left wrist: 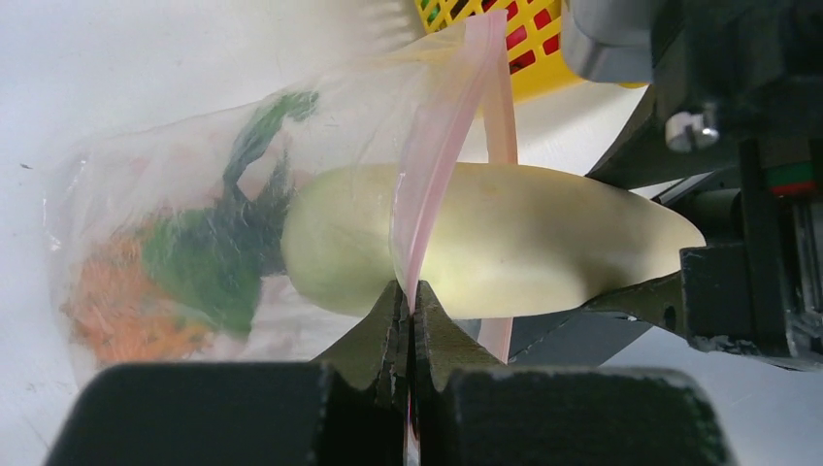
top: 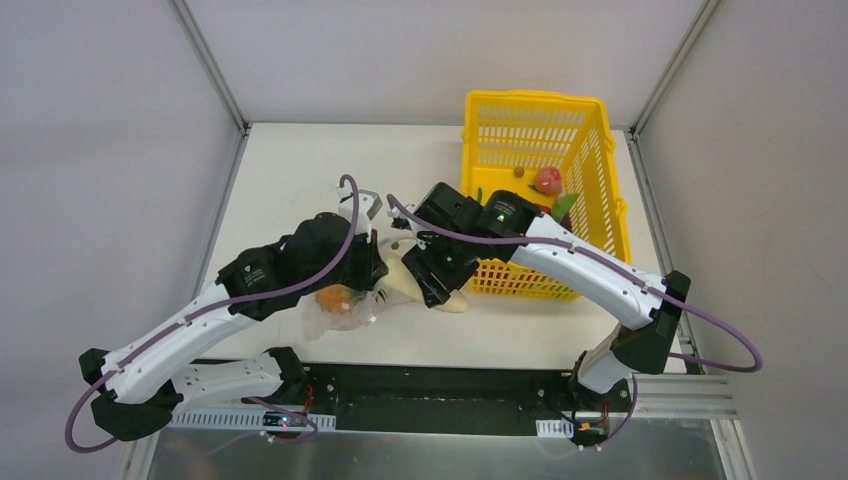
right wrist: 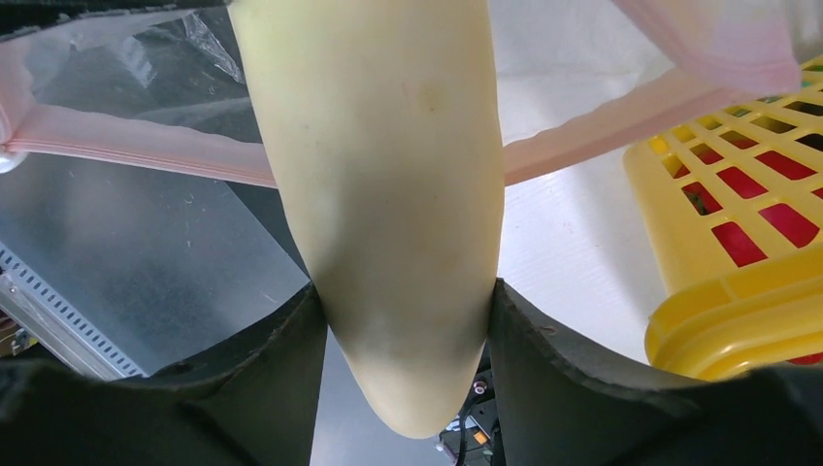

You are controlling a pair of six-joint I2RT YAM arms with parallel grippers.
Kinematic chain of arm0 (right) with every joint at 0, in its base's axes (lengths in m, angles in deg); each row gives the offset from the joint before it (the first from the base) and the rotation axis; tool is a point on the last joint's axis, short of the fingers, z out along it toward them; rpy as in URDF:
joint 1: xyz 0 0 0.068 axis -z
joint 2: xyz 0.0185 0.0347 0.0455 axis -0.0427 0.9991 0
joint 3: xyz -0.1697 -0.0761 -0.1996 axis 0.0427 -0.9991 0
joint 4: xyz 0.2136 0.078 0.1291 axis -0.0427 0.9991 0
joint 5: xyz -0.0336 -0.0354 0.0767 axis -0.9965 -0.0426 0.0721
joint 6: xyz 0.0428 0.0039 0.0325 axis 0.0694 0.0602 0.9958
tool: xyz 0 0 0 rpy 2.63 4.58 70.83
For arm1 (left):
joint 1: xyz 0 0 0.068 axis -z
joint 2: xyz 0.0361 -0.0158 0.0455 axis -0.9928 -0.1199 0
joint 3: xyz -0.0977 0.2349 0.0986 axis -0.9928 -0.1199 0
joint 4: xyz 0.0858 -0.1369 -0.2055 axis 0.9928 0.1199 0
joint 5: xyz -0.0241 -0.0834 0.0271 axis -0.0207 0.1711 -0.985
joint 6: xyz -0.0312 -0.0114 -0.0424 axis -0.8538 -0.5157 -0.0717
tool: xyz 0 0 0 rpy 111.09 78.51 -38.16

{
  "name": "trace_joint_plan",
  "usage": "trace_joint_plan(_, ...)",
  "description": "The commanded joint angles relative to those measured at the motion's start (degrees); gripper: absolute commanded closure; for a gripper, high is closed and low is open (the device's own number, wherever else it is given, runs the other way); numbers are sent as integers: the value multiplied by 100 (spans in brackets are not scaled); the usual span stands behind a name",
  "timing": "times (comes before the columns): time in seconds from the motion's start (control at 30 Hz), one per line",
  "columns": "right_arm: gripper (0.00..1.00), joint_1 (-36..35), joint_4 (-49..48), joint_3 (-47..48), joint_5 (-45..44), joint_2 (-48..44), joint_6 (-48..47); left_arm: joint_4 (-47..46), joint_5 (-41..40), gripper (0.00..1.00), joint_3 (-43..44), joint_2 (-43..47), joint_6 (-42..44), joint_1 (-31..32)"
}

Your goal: Place the food in the zip-top bag and seal the zipper

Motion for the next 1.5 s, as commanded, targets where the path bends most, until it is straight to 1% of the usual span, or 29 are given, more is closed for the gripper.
trace_joint_plan(0.0,89,-95,-121,455,-304,61,-63,-382,317,100,162,60,135,-53)
trace_joint_plan(0.1,89,-102,-692,339,-463,-57,19,-483,464,100,152,23,118,-52)
trace_joint_plan(0.23,87,-104,-1257,37,-754,-472,-21,-309,469,100,204,1,136,-48)
trace_joint_plan(0.33,82,-102,-2150,-629,-703,-903,-91,-414,490,100,106,102,123,-53)
trace_joint_plan(0.4,81,-102,-2670,-1015,-465,-1152,-168,-526,506,100,38,160,95,-50)
trace_joint_plan(0.43,81,-100,-2943,-1195,-483,-1275,-141,-570,498,100,17,182,80,-48)
trace_joint_plan(0.5,75,-100,-3426,-1554,-608,-1474,-16,-623,487,100,-4,201,49,-54)
trace_joint_plan(0.57,60,-102,-3815,-1830,-864,-1648,137,-623,478,100,-6,200,47,-53)
trace_joint_plan(0.6,58,-96,-3919,-1925,-986,-1704,147,-614,464,100,-5,202,40,-51)
trace_joint_plan(0.63,57,-91,-3954,-1986,-1007,-1752,131,-605,444,100,-6,204,31,-50)
trace_joint_plan(0.7,50,-92,-3977,-2049,-1039,-1789,109,-604,381,100,-34,232,0,-57)
trace_joint_plan(0.93,41,-88,-3605,-1777,-923,-1651,249,-635,236,100,-116,292,-58,-54)
trace_joint_plan(1.03,28,-86,-3555,-1699,-875,-1623,320,-621,212,100,-107,287,-58,-52)
trace_joint_plan(1.07,24,-81,-3556,-1698,-873,-1623,350,-613,205,100,-109,288,-58,-59)
trace_joint_plan(1.1,22,-71,-3551,-1701,-683,-1616,378,-612,192,100,-115,292,-64,-49)
trace_joint_plan(1.23,22,-77,-3529,-1775,-566,-1631,449,-604,106,100,-107,300,-67,-49)
trace_joint_plan(1.3,23,-77,-3531,-1858,-608,-1699,633,-603,52,100,-118,309,-83,-53)
trace_joint_plan(1.37,28,-73,-3564,-1965,-563,-1822,745,-603,14,100,-122,309,-108,-54)
trace_joint_plan(1.47,31,-64,-3794,-2324,-174,-2104,853,-610,-14,100,-126,332,-120,-59)
